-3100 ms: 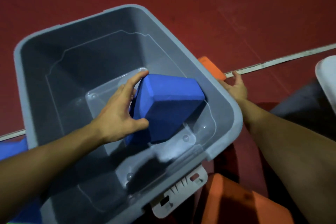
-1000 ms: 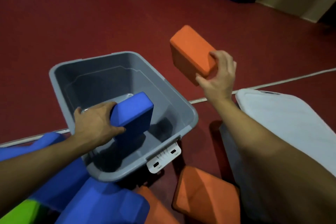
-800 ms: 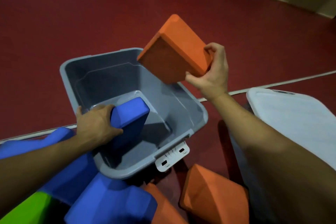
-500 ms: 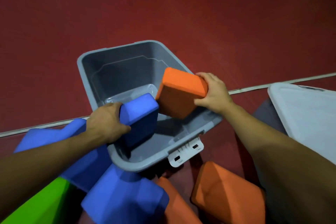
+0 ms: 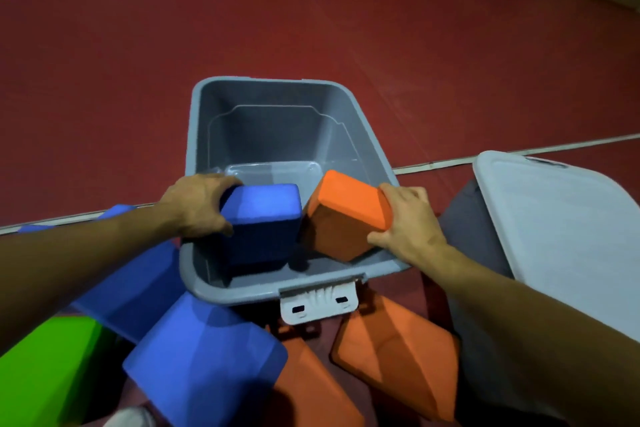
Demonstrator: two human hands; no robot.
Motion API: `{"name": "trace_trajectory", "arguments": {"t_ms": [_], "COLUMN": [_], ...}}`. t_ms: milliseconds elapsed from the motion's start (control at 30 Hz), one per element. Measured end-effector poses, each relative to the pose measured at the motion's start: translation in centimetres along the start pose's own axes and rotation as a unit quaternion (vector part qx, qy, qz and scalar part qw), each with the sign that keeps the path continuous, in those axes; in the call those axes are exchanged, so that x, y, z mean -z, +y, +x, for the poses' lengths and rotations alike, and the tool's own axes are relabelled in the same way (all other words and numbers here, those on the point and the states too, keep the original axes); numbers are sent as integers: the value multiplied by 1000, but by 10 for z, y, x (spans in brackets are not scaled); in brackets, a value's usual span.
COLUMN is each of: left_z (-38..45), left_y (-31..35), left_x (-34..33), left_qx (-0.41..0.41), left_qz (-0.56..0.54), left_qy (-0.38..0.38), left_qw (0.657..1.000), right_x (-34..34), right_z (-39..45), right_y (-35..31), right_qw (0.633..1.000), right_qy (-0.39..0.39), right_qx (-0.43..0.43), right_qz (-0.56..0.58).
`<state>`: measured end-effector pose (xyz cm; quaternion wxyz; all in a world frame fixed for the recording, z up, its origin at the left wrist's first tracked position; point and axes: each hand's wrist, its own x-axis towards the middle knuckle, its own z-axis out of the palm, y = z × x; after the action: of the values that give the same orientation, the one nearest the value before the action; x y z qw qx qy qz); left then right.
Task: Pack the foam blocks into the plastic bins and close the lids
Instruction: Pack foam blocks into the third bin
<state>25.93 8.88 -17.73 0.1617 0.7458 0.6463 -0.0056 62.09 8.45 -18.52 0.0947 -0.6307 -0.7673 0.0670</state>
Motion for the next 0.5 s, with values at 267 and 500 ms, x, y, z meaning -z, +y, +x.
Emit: {"name": "trace_trajectory", "arguments": {"t_ms": [267, 500], "left_z": [2, -9], "left_y": [30, 40], "left_x": [-18, -29], "left_qx": [-26, -42], "left_qz": [7, 134], "left_qy": [-3, -8], "left_qw": [1000, 990], "right_x": [30, 27], "right_z": [-16, 23], "right_y": [21, 31], "right_qw": [989, 991], "right_qy": [-64, -71], "right_qx": [55, 114], "right_qz": [-122, 16]}}
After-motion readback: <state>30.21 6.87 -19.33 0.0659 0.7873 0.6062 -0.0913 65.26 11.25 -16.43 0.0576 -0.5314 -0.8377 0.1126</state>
